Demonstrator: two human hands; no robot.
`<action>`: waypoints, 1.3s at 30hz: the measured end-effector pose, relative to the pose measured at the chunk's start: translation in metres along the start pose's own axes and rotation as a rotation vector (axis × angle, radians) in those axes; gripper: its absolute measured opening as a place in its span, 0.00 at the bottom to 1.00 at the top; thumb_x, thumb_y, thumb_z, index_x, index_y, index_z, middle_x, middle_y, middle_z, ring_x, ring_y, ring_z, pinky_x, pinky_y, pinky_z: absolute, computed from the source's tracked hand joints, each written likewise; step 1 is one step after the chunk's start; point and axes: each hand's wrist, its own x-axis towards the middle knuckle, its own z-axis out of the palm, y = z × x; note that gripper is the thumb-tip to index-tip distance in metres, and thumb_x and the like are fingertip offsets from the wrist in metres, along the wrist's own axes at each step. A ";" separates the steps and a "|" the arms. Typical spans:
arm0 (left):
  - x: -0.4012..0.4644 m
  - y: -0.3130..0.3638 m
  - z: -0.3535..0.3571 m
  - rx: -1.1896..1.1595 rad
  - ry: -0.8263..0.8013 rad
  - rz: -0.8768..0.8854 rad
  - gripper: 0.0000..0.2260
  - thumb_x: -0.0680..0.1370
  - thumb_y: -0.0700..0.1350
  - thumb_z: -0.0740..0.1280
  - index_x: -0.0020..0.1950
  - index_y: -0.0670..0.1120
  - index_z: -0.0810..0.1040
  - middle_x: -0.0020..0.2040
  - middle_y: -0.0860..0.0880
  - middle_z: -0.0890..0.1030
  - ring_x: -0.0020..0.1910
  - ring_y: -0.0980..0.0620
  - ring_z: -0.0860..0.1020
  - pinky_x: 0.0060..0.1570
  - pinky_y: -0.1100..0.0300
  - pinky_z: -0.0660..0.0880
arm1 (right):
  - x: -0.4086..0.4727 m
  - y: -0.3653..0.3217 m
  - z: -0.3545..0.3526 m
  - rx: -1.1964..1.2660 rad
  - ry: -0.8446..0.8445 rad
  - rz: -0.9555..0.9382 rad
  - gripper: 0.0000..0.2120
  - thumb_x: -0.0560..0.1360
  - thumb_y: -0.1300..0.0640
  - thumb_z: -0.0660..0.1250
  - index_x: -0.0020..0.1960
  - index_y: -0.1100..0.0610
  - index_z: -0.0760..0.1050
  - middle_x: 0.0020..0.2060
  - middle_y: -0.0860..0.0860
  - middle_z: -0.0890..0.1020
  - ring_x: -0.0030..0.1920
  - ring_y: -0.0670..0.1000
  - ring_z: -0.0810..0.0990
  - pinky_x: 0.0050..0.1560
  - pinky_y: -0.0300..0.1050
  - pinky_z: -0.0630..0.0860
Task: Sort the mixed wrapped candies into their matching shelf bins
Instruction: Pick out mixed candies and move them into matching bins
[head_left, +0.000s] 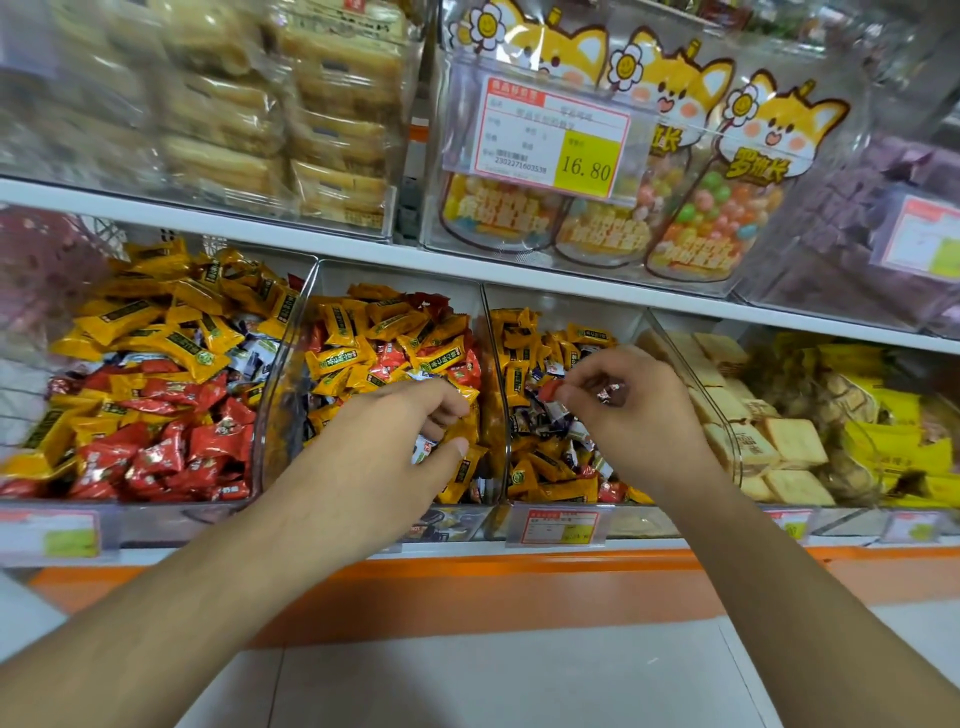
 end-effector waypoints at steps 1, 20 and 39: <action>0.000 0.002 -0.001 -0.039 0.011 0.010 0.16 0.80 0.53 0.70 0.67 0.60 0.74 0.57 0.64 0.77 0.54 0.66 0.77 0.54 0.66 0.77 | -0.005 -0.012 -0.003 0.090 -0.029 0.013 0.06 0.77 0.55 0.76 0.42 0.46 0.83 0.46 0.44 0.82 0.43 0.43 0.79 0.44 0.44 0.75; 0.001 -0.013 0.007 0.203 -0.077 -0.067 0.23 0.81 0.49 0.68 0.75 0.58 0.70 0.73 0.59 0.70 0.63 0.59 0.72 0.60 0.66 0.67 | 0.014 0.033 0.043 -0.281 -0.314 -0.151 0.13 0.82 0.54 0.68 0.66 0.46 0.82 0.68 0.43 0.79 0.73 0.49 0.71 0.76 0.55 0.67; -0.005 -0.007 0.006 0.139 -0.073 -0.108 0.10 0.79 0.50 0.70 0.59 0.60 0.77 0.60 0.65 0.74 0.46 0.52 0.81 0.51 0.58 0.75 | 0.029 0.021 0.065 -0.251 -0.137 -0.023 0.03 0.76 0.55 0.77 0.48 0.47 0.86 0.57 0.46 0.79 0.62 0.53 0.69 0.67 0.51 0.66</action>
